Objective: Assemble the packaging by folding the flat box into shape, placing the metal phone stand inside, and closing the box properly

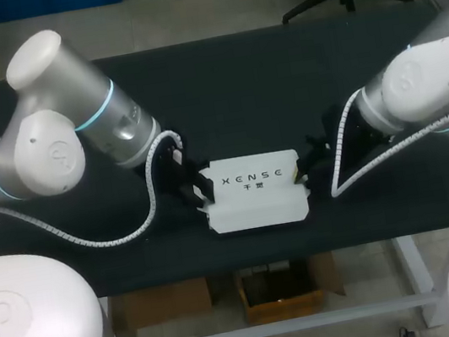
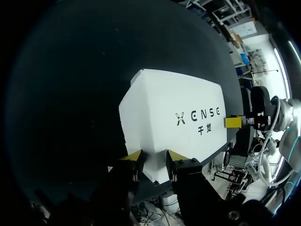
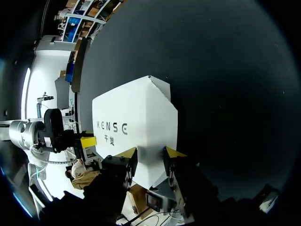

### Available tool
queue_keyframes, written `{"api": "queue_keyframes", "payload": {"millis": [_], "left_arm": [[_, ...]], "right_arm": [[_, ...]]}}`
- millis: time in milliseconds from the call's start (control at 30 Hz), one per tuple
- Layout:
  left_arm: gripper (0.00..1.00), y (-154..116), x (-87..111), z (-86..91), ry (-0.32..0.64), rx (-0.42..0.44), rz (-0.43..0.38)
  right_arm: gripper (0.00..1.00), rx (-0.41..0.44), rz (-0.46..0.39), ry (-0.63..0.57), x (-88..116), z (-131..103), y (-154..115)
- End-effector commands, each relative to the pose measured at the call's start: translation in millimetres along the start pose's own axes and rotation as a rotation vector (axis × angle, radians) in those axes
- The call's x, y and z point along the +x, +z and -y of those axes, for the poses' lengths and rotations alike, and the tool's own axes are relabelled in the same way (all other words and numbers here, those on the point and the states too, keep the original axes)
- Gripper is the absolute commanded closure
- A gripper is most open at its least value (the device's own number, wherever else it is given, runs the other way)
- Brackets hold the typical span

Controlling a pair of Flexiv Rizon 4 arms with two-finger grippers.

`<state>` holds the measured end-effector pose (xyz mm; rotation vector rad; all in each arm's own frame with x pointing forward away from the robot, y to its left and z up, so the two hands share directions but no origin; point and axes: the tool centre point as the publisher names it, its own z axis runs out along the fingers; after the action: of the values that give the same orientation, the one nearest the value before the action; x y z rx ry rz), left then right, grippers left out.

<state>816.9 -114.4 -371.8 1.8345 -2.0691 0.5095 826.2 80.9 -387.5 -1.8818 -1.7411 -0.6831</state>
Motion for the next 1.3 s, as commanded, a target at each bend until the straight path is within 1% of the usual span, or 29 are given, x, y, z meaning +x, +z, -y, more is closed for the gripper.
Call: {"api": "queue_keyframes", "payload": {"millis": [33, 300, 400, 567, 833, 967, 1300], "left_arm": [[0.68, 5.9, 0.5, -5.6, 0.0, 0.005, -0.017], [0.67, 9.2, -1.1, -10.8, -0.023, 0.003, -0.052], [0.65, 11.5, -3.5, -9.0, -0.034, -0.003, -0.062], [0.65, 13.1, -7.2, -6.9, -0.052, -0.008, -0.083], [0.64, 13.8, -8.3, -1.7, -0.054, -0.005, -0.109], [0.62, 15.7, -9.5, 2.7, -0.056, -0.009, -0.137], [0.63, 18.7, -5.5, 4.6, -0.052, -0.02, -0.19]], "right_arm": [[0.66, 0.005, -0.02, -0.011, 0.4, -2.1, 0.6], [0.66, -0.002, -0.042, -0.031, -0.3, -2.7, 2.4], [0.66, -0.001, -0.049, -0.033, -1.9, -2.8, 4.3], [0.67, 0.002, -0.053, -0.031, -3.2, -2.7, 5.5], [0.67, 0.001, -0.062, -0.041, -1.6, -4.2, 6.1], [0.67, 0.006, -0.067, -0.043, 0.1, -5.5, 7.9], [0.68, 0.012, -0.076, -0.051, 3.8, -6.9, 8.8]]}}
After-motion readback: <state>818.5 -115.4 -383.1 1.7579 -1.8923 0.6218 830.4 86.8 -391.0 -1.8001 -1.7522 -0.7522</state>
